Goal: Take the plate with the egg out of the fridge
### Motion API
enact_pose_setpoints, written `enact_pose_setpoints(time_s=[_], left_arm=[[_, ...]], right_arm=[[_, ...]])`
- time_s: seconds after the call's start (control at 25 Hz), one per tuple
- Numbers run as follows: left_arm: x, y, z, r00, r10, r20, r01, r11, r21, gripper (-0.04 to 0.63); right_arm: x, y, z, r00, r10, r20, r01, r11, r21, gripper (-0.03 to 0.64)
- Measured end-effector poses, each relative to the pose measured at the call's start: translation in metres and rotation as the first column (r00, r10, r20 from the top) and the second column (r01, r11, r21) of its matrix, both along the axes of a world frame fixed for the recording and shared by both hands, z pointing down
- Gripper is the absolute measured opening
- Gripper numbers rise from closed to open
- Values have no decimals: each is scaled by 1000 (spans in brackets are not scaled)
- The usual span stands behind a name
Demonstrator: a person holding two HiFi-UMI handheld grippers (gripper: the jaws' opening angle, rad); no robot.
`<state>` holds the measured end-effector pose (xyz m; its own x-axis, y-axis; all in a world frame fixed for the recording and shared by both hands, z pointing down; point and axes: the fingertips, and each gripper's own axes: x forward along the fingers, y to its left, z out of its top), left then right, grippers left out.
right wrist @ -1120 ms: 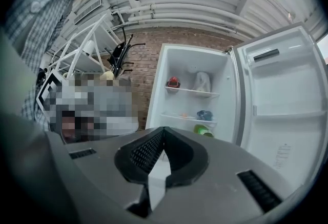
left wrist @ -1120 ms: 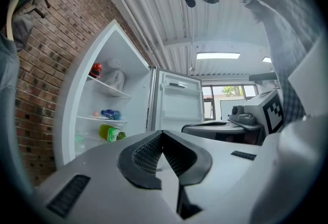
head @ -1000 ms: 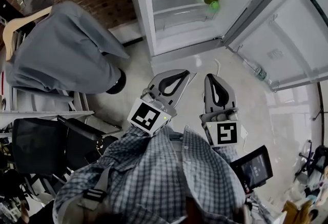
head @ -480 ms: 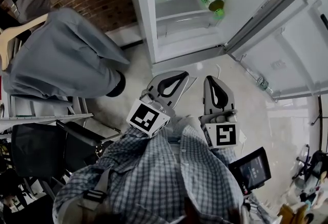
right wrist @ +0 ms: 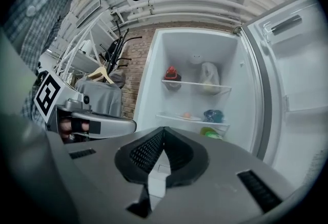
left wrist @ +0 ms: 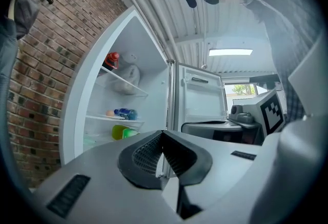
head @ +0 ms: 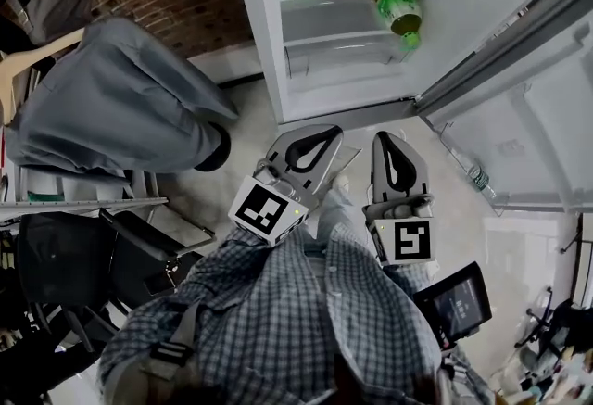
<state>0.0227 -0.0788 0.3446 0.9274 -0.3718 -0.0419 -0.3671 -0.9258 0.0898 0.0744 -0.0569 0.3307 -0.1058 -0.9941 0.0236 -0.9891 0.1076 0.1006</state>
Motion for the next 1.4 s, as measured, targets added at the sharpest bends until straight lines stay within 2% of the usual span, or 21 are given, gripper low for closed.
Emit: enact_pose_setpoints(time_s=[0.52, 1.0, 1.24, 1.4], left_arm=[[54, -75, -15, 992, -126, -18, 126, 992, -11, 8], [90, -113, -23, 965, -262, -5, 262, 965, -9, 8], [100, -120, -24, 956, -294, -2, 294, 956, -16, 8], [101, -125, -28, 951, -309, -3, 308, 951, -6, 8]], right_arm=[[60, -83, -13, 991, -108, -77, 105, 994, -31, 6], [100, -140, -11, 971, -214, -110, 211, 977, -40, 6], [109, -153, -2, 937, -233, -261, 217, 972, -89, 6], [109, -166, -3, 920, -232, -316, 210, 972, -102, 6]])
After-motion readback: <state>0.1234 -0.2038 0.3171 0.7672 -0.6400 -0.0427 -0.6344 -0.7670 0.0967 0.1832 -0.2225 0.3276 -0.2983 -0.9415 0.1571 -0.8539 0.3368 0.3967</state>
